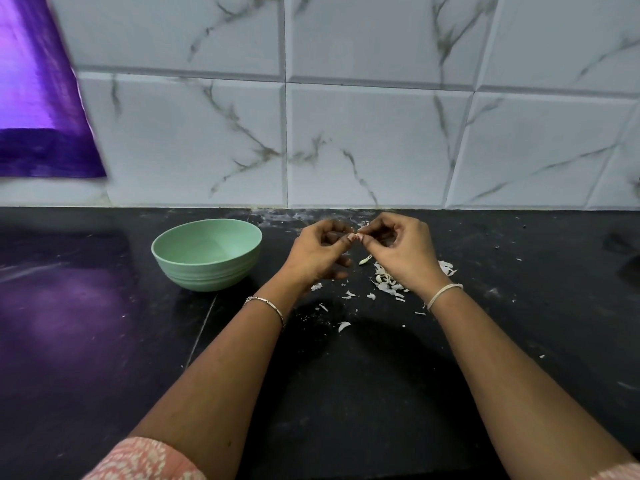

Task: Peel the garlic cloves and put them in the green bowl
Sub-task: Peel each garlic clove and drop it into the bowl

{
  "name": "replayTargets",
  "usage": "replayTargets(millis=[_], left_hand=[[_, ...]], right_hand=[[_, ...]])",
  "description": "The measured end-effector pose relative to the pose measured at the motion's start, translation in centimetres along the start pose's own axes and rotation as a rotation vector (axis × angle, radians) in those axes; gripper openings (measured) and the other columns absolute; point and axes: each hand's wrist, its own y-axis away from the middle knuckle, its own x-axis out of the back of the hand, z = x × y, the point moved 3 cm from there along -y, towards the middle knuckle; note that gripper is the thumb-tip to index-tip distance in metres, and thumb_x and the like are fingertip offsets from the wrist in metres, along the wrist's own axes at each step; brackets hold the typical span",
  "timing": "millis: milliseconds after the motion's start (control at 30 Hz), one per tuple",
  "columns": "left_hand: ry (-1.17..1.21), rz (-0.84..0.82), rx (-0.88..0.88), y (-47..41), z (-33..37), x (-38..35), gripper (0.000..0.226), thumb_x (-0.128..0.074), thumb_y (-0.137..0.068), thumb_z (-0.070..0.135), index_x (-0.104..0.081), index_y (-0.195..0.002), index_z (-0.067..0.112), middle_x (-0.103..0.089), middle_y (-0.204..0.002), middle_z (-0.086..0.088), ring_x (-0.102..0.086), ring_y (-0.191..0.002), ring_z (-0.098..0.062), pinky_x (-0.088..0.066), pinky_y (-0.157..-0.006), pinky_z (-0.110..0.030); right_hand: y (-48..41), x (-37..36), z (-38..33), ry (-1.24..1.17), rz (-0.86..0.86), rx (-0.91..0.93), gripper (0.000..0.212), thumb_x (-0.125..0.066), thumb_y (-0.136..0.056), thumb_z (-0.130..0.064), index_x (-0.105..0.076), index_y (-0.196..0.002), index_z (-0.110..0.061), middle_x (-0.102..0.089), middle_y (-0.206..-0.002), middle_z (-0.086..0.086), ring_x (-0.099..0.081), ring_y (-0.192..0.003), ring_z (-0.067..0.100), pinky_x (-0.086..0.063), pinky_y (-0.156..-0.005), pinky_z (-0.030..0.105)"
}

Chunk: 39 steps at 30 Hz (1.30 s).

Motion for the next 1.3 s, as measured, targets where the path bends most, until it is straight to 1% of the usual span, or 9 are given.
replayTargets(millis=[167, 400, 600, 767, 900, 1000, 1133, 1233, 1300], left_hand=[[-0.048, 0.074, -0.024, -0.1, -0.1, -0.1, 0.009, -0.067, -0.092, 0.019, -0.063, -0.095, 0.012, -0.064, -0.094, -0.007, -0.068, -0.066, -0.016, -0.057, -0.055, -0.031], [-0.064, 0.129, -0.019, -0.2, -0.2, 0.1, 0.007, -0.066, -0.091, 0.015, -0.064, -0.09, 0.009, -0.065, -0.09, -0.008, -0.068, -0.063, -0.018, -0.056, -0.057, -0.031], [-0.196, 0.248, -0.083, 0.2, 0.5, 0.4, 0.009, -0.069, -0.085, 0.012, -0.07, -0.085, 0.003, -0.068, -0.077, -0.006, -0.068, -0.059, -0.018, -0.06, -0.059, -0.035], [-0.405, 0.308, -0.145, 0.1, 0.5, 0.7, 0.01, -0.069, -0.082, 0.016, -0.068, -0.072, 0.015, -0.071, -0.068, -0.003, -0.07, -0.057, -0.018, -0.06, -0.063, -0.034], [-0.37, 0.317, -0.123, 0.1, 0.4, 1.0, 0.012, -0.07, -0.081, 0.016, -0.067, -0.069, 0.016, -0.07, -0.065, 0.0, -0.07, -0.055, -0.016, -0.06, -0.062, -0.033], [-0.156, 0.295, -0.046, 0.1, 0.4, 0.9, 0.013, -0.067, -0.083, 0.009, -0.064, -0.07, 0.01, -0.062, -0.061, -0.001, -0.065, -0.05, -0.014, -0.058, -0.059, -0.031], [0.144, 0.208, 0.075, 0.2, 0.5, 0.3, 0.015, -0.061, -0.089, 0.007, -0.059, -0.074, 0.009, -0.058, -0.057, -0.001, -0.06, -0.045, -0.009, -0.054, -0.05, -0.023], [0.17, 0.172, 0.112, 0.2, 0.3, 0.4, 0.01, -0.062, -0.09, 0.011, -0.061, -0.079, 0.01, -0.061, -0.064, 0.0, -0.059, -0.046, -0.008, -0.053, -0.049, -0.022], [0.065, 0.11, 0.111, 0.1, 0.0, 0.3, 0.01, -0.062, -0.092, 0.012, -0.061, -0.083, 0.011, -0.064, -0.076, -0.004, -0.061, -0.05, -0.012, -0.053, -0.049, -0.024]], right_hand=[[0.2, 0.0, -0.3, 0.03, 0.017, 0.043, 0.017, -0.075, -0.078, -0.008, -0.068, -0.073, -0.022, -0.071, -0.075, -0.002, -0.068, -0.07, 0.016, -0.058, -0.071, 0.042], [0.1, 0.0, -0.6, 0.114, 0.028, 0.133, 0.016, -0.073, -0.076, -0.009, -0.066, -0.073, -0.023, -0.071, -0.075, -0.005, -0.067, -0.069, 0.013, -0.057, -0.069, 0.041], [0.4, -0.4, -1.0, 0.237, 0.002, 0.245, 0.006, -0.072, -0.076, -0.014, -0.067, -0.075, -0.017, -0.067, -0.074, -0.005, -0.064, -0.069, 0.015, -0.056, -0.066, 0.04], [0.9, -0.9, -1.8, 0.435, -0.015, 0.379, 0.006, -0.07, -0.077, -0.014, -0.064, -0.077, -0.012, -0.065, -0.075, 0.0, -0.062, -0.071, 0.021, -0.054, -0.066, 0.039], [1.0, -1.3, -2.2, 0.489, -0.022, 0.41, 0.006, -0.069, -0.078, -0.013, -0.064, -0.078, -0.011, -0.064, -0.075, 0.002, -0.062, -0.071, 0.023, -0.053, -0.066, 0.039], [0.7, -1.1, -1.9, 0.268, 0.02, 0.278, 0.004, -0.07, -0.077, -0.011, -0.067, -0.077, -0.014, -0.067, -0.074, -0.002, -0.064, -0.068, 0.016, -0.056, -0.067, 0.037], [0.2, -0.7, -0.9, -0.21, 0.053, -0.056, 0.017, -0.073, -0.08, 0.0, -0.068, -0.078, -0.015, -0.069, -0.076, -0.001, -0.063, -0.07, 0.007, -0.054, -0.071, 0.021], [0.1, -0.5, -0.8, -0.524, 0.031, -0.196, 0.014, -0.071, -0.081, 0.004, -0.068, -0.08, -0.009, -0.068, -0.077, 0.004, -0.063, -0.072, 0.012, -0.055, -0.07, 0.023], [0.2, -0.3, -0.8, -0.727, 0.012, -0.277, 0.01, -0.068, -0.083, 0.005, -0.067, -0.083, -0.005, -0.068, -0.076, 0.007, -0.063, -0.07, 0.014, -0.055, -0.068, 0.021]])
